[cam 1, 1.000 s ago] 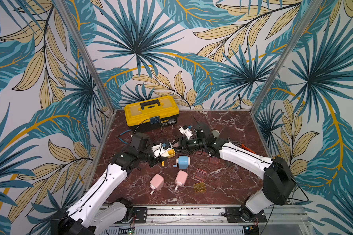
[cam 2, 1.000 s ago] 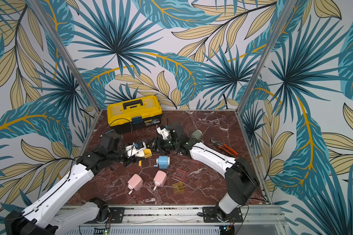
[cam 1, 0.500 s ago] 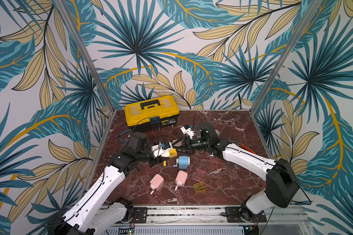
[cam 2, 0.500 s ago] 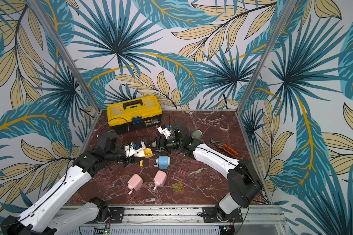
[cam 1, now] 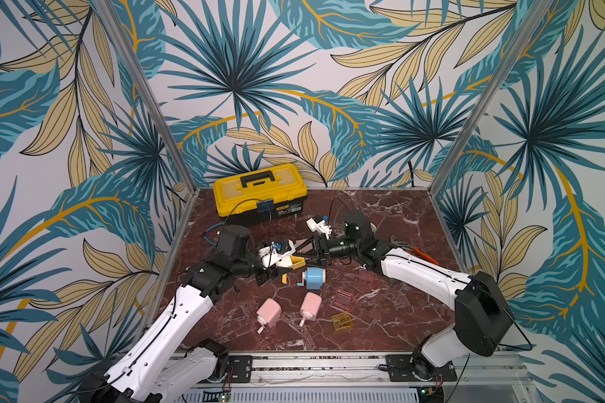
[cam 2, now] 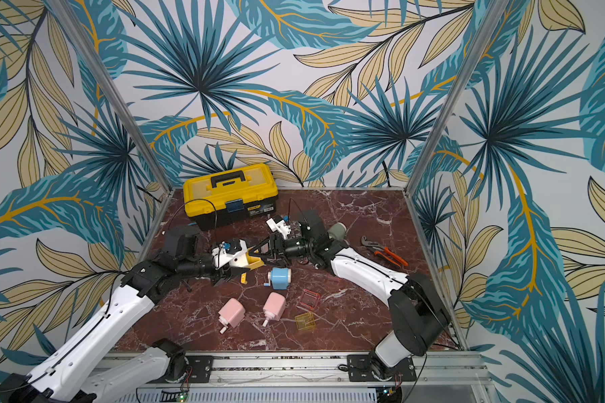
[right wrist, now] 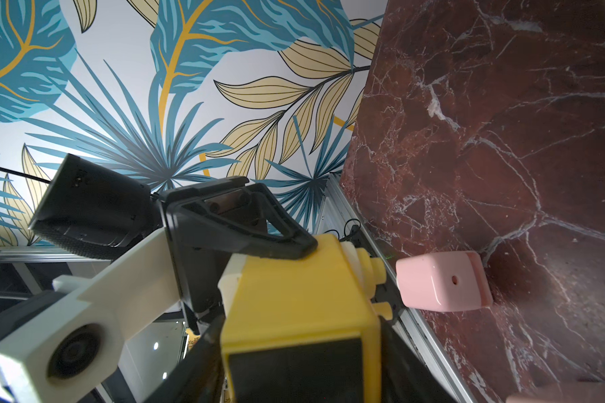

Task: Put the tray back into the pencil sharpener
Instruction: Pick up the pencil sharpener from the center of the board.

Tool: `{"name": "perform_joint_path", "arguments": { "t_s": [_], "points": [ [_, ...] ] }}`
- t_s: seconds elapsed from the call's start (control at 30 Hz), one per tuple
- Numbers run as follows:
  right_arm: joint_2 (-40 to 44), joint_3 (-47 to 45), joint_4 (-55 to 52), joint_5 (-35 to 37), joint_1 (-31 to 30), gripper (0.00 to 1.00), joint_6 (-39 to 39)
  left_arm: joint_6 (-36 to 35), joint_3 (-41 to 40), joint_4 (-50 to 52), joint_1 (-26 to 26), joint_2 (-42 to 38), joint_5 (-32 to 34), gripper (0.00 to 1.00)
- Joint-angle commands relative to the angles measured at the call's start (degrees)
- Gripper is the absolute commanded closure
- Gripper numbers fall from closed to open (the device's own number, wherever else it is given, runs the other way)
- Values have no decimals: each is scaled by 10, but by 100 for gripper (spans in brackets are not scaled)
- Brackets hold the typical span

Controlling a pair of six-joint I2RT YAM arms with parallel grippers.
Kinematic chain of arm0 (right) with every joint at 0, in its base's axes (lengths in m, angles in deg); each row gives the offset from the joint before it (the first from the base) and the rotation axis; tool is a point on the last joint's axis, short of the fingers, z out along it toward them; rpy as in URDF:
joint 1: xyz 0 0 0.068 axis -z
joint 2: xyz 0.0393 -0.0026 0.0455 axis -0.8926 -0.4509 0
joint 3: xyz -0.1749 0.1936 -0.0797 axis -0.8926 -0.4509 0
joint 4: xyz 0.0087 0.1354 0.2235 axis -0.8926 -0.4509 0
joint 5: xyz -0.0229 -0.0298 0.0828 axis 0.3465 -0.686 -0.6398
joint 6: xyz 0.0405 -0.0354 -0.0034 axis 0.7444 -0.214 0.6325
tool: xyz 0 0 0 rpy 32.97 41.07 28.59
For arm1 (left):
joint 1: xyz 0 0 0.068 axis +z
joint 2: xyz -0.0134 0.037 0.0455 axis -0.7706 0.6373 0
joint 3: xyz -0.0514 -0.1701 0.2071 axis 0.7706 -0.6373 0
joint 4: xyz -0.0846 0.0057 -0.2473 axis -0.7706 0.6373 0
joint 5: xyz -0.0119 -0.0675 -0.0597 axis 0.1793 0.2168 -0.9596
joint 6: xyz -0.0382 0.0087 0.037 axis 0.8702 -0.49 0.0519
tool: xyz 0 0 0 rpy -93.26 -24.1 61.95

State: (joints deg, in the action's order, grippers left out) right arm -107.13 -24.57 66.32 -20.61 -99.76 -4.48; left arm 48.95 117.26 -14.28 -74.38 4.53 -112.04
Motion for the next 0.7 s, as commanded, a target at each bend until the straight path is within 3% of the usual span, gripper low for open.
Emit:
{"name": "perform_joint_path", "arguments": {
  "t_s": [0.0,0.4,0.47,0.67],
  "points": [
    [6,-9,50,-35,-1,38,25,30,13,-58,1,-12,-17,62],
    [-6,-16,128,-50,-2,60,86,55,-10,-87,2,-26,-17,57],
    [-8,-16,140,-51,-2,63,96,60,-14,-92,2,-29,-14,50],
    [-8,-18,170,-51,-1,67,116,96,-48,-140,5,-49,-6,17]
  ]
}}
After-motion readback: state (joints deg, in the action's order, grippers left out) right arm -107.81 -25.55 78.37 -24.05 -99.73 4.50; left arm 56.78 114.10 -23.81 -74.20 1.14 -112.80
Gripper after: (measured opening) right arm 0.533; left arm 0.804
